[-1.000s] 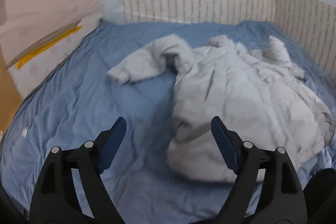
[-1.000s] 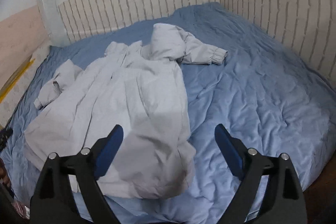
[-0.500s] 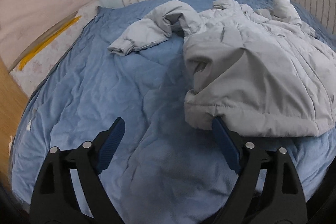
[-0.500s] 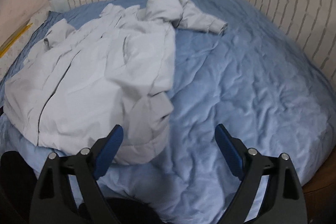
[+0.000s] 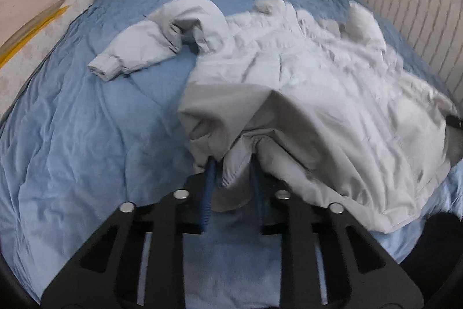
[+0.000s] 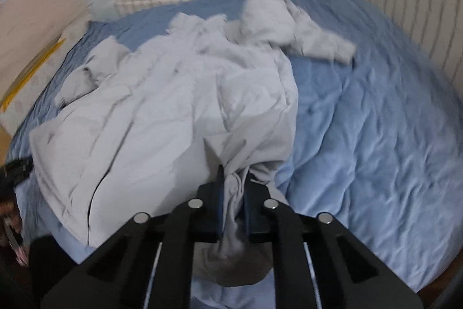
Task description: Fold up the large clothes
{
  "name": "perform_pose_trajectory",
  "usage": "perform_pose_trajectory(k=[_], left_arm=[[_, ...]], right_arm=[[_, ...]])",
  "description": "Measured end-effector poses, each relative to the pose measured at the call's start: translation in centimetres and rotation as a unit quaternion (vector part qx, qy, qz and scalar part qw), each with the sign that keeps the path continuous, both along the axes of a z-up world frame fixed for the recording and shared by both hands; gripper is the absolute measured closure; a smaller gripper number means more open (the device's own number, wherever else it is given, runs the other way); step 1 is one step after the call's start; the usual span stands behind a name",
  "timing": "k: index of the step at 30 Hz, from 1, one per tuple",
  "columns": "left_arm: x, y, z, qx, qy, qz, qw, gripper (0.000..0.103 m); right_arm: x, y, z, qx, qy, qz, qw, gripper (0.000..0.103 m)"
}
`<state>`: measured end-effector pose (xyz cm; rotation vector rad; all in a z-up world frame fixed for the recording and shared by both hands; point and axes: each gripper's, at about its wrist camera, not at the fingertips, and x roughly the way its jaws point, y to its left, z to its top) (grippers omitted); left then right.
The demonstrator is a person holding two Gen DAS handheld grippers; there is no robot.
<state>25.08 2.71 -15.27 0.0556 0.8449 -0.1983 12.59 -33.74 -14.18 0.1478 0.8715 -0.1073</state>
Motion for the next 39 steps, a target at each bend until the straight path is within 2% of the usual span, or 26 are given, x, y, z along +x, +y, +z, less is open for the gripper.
perform_pose_trajectory(k=[5, 9, 11, 12, 13, 14, 15, 16, 17, 21, 25, 29, 33, 36, 39], left_arm=[[-5.4, 2.2, 4.5, -0.027, -0.052, 0.021, 0.9981, 0.090], [-10.1, 2.9, 6.1, -0.026, -0.066, 0.039, 0.9967, 0.089], [-11.4, 3.1, 6.3, -0.016, -0.063, 0.051, 0.9966, 0.089], [-11.8, 3.6, 6.4, -0.019, -0.062, 0.064, 0.9958, 0.084], [-12.2, 4.3, 6.6, -0.025, -0.063, 0.080, 0.9945, 0.054], [-12.8, 5.4, 6.9, -0.030, -0.071, 0.105, 0.9915, 0.033], [-13.3, 6.4, 7.6, -0.035, -0.089, 0.133, 0.9864, 0.006], [-13.9, 7.3, 8.2, -0.038, -0.110, 0.159, 0.9803, 0.003], [-14.2, 8.0, 9.1, -0.036, -0.126, 0.178, 0.9751, 0.003], [-13.9, 8.6, 11.9, -0.002, -0.164, 0.192, 0.9676, 0.003], [-10.4, 7.5, 14.6, 0.028, -0.198, 0.188, 0.9615, 0.003], [-6.8, 6.6, 17.5, 0.010, -0.227, 0.201, 0.9528, 0.003], [-1.4, 4.3, 19.4, 0.002, -0.235, 0.193, 0.9526, 0.003], [1.8, 2.3, 20.2, 0.000, -0.247, 0.184, 0.9513, 0.003], [5.5, 0.3, 20.3, -0.004, -0.238, 0.146, 0.9602, 0.003]], right_arm=[[-4.3, -0.9, 3.1, -0.014, -0.012, -0.005, 1.000, 0.099], [-8.8, -1.0, 4.6, -0.019, -0.032, -0.013, 0.999, 0.103], [-11.0, -1.5, 5.1, 0.001, -0.058, -0.014, 0.998, 0.100], [-12.0, -1.8, 5.2, 0.010, -0.069, -0.017, 0.997, 0.100], [-12.8, -2.2, 5.3, -0.001, -0.073, -0.027, 0.997, 0.094], [-13.4, -2.5, 5.5, -0.025, -0.073, -0.041, 0.996, 0.084], [-13.6, -2.7, 5.7, -0.034, -0.075, -0.048, 0.995, 0.052], [-14.1, -3.2, 6.3, -0.038, -0.089, -0.061, 0.993, 0.028], [-14.5, -3.6, 6.9, -0.036, -0.102, -0.070, 0.992, 0.025], [-13.6, -4.8, 9.0, -0.039, -0.124, -0.087, 0.988, 0.021], [-11.1, -5.4, 9.7, -0.029, -0.129, -0.090, 0.987, 0.018], [-8.5, -6.1, 10.0, -0.044, -0.131, -0.101, 0.985, 0.018], [-4.8, -7.3, 9.9, -0.072, -0.126, -0.110, 0.983, 0.018], [-2.1, -9.2, 9.4, -0.059, -0.129, -0.132, 0.981, 0.018], [1.3, -11.4, 8.4, -0.030, -0.131, -0.161, 0.978, 0.018]])
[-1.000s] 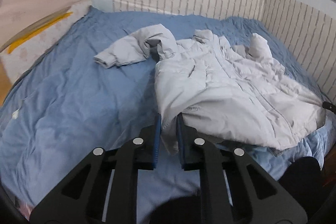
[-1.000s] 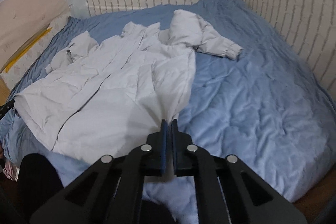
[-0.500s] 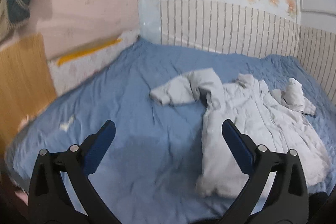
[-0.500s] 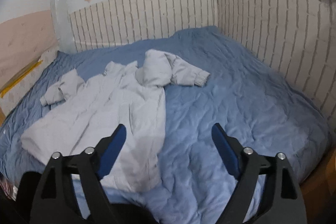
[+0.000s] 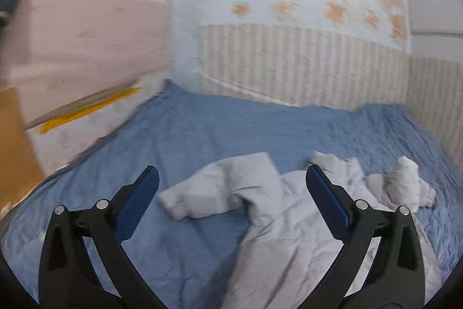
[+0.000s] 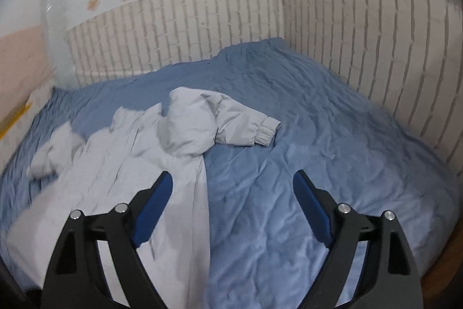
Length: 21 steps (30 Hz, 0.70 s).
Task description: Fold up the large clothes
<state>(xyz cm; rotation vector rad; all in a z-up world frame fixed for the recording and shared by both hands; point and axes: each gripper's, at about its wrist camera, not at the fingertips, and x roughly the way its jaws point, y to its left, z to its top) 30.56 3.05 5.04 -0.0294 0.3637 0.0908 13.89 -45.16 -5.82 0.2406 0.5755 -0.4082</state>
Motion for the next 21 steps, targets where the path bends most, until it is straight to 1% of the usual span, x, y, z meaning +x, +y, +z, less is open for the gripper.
perform_pose_trajectory(k=[2, 3, 5, 7, 9, 11, 13, 16, 17, 19, 20, 21], left_arm=[[1.9, -1.3, -0.5, 0.014, -0.007, -0.001, 0.9999, 0.003], [2.5, -1.7, -0.9, 0.015, -0.009, 0.000, 0.9998, 0.003], [3.9, -2.2, -1.9, -0.001, -0.010, 0.000, 0.9999, 0.003], [5.3, -2.5, -3.2, -0.033, -0.010, -0.003, 0.9994, 0.003], [6.8, -3.3, -4.7, -0.042, -0.012, 0.004, 0.9990, 0.003], [8.1, -4.1, -6.4, -0.044, -0.009, 0.006, 0.9990, 0.003], [8.9, -4.7, -8.2, -0.044, -0.003, 0.004, 0.9990, 0.003], [9.6, -5.6, -11.9, -0.030, 0.012, 0.003, 0.9995, 0.003], [10.0, -5.8, -12.8, -0.019, 0.021, -0.001, 0.9996, 0.003], [10.9, -6.1, -14.3, 0.021, 0.035, 0.006, 0.9991, 0.003], [11.2, -6.3, -14.9, 0.044, 0.038, 0.016, 0.9982, 0.003], [11.3, -6.3, -15.2, 0.052, 0.038, 0.021, 0.9977, 0.003]], right_arm=[[2.2, -0.9, -0.8, 0.014, 0.002, -0.010, 1.000, 0.018], [3.1, -1.0, -1.2, 0.017, 0.003, -0.011, 1.000, 0.018], [5.8, -1.4, -2.2, 0.018, 0.012, -0.013, 1.000, 0.018], [8.1, -1.8, -3.1, 0.013, 0.020, -0.022, 0.999, 0.018], [10.2, -2.3, -4.1, 0.012, 0.026, -0.027, 0.999, 0.018], [12.8, -2.9, -5.8, 0.019, 0.034, -0.027, 0.999, 0.018], [15.3, -3.6, -7.8, 0.010, 0.062, -0.027, 0.998, 0.018], [19.3, -4.7, -10.5, -0.031, 0.095, -0.024, 0.995, 0.018], [20.3, -5.2, -11.3, -0.037, 0.100, -0.027, 0.994, 0.018], [22.7, -6.6, -13.1, -0.037, 0.109, -0.039, 0.993, 0.018], [23.8, -7.5, -14.1, -0.029, 0.111, -0.049, 0.992, 0.018], [24.5, -8.2, -14.8, -0.019, 0.114, -0.057, 0.992, 0.018]])
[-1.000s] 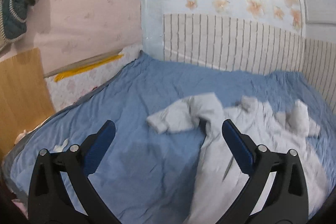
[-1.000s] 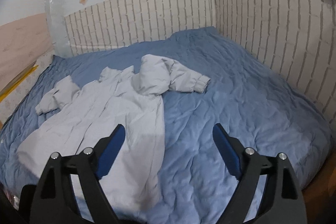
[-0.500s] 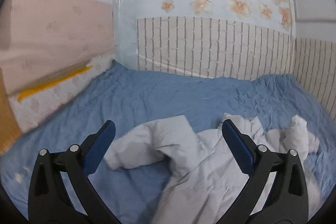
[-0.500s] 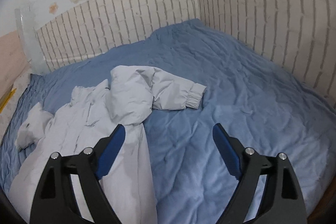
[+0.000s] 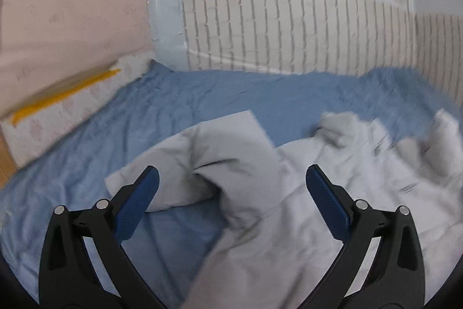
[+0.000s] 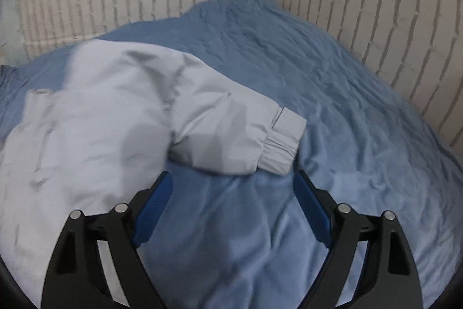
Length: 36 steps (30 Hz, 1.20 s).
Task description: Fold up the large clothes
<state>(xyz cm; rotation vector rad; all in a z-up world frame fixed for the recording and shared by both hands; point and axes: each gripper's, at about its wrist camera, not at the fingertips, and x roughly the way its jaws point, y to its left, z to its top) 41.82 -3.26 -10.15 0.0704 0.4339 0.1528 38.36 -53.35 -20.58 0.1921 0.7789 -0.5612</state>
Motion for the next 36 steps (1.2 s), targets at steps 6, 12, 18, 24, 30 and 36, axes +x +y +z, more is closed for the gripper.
perform_pose_trajectory(k=[6, 12, 18, 24, 30, 36], left_arm=[[0.3, 0.4, -1.2, -0.012, 0.003, 0.009, 0.9999, 0.003], [0.2, 0.8, -1.2, -0.018, -0.002, 0.015, 0.9997, 0.003], [1.1, 0.3, -2.0, -0.018, 0.013, 0.015, 0.9996, 0.003], [1.5, 1.7, -1.8, -0.052, 0.018, 0.040, 0.9977, 0.003], [0.9, 2.9, -0.7, -0.066, -0.004, 0.054, 0.9963, 0.003], [0.7, 3.5, -0.5, -0.079, -0.008, 0.053, 0.9954, 0.003]], right_arm=[[4.5, -4.4, -3.9, 0.060, 0.003, -0.061, 0.996, 0.021], [5.8, -4.2, -5.1, 0.011, 0.037, -0.024, 0.999, 0.072], [1.1, -4.2, -0.8, -0.027, 0.004, -0.025, 0.999, 0.101], [-8.1, -5.3, 4.1, -0.100, -0.005, -0.053, 0.994, 0.101], [-14.7, -9.8, 4.9, -0.088, 0.030, -0.109, 0.990, 0.101], [-15.4, -7.9, 2.3, -0.034, 0.084, -0.083, 0.992, 0.071]])
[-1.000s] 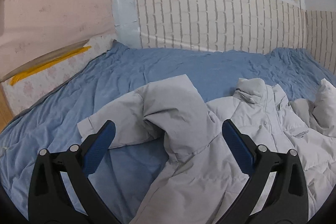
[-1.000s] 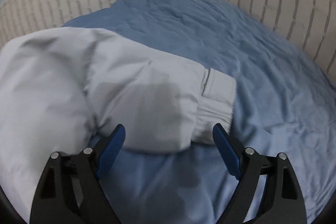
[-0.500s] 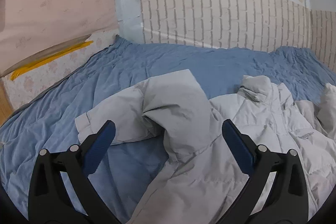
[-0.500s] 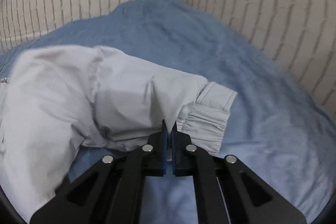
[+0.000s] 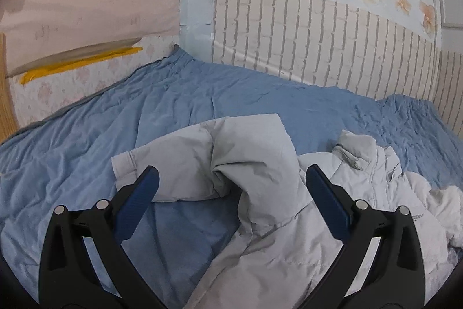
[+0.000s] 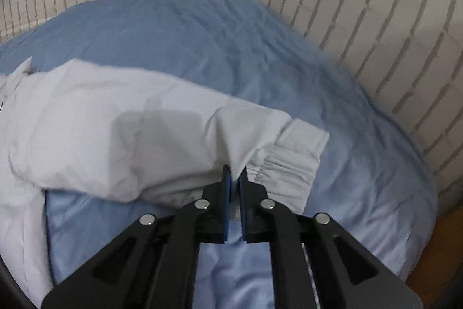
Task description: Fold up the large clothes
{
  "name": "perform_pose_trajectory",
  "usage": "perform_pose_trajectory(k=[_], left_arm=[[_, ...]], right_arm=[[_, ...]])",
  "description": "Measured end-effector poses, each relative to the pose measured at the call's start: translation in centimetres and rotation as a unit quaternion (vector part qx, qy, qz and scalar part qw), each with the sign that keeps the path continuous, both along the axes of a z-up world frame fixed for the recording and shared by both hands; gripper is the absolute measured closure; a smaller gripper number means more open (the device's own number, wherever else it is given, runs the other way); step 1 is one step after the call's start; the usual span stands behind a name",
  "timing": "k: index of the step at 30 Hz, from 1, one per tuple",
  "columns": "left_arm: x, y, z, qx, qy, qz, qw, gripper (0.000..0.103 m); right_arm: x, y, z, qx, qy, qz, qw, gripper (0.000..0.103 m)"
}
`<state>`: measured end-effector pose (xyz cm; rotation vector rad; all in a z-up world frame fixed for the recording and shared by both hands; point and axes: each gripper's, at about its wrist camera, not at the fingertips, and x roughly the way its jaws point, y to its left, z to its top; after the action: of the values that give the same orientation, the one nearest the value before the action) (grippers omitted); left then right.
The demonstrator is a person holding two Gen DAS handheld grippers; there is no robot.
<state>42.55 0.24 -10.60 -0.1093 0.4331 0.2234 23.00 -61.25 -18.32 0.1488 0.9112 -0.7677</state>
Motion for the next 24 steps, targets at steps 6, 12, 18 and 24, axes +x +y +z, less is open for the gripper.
perform_pose_trajectory(k=[6, 12, 18, 24], left_arm=[[0.2, 0.0, 0.0, -0.009, 0.003, -0.012, 0.9999, 0.003], [0.6, 0.5, -0.3, -0.014, 0.008, -0.014, 0.9998, 0.003], [0.8, 1.5, -0.5, -0.025, 0.011, -0.005, 0.9996, 0.003], [0.0, 2.4, 0.3, -0.041, -0.014, 0.007, 0.9990, 0.003]], right_arm=[[-3.9, 0.2, 0.1, 0.049, -0.102, -0.087, 0.990, 0.009], [-0.9, -2.3, -4.2, 0.128, -0.106, -0.108, 0.980, 0.009], [0.2, -5.1, -7.1, 0.238, -0.198, -0.182, 0.933, 0.012], [1.9, -3.0, 0.3, 0.136, -0.226, -0.135, 0.955, 0.085]])
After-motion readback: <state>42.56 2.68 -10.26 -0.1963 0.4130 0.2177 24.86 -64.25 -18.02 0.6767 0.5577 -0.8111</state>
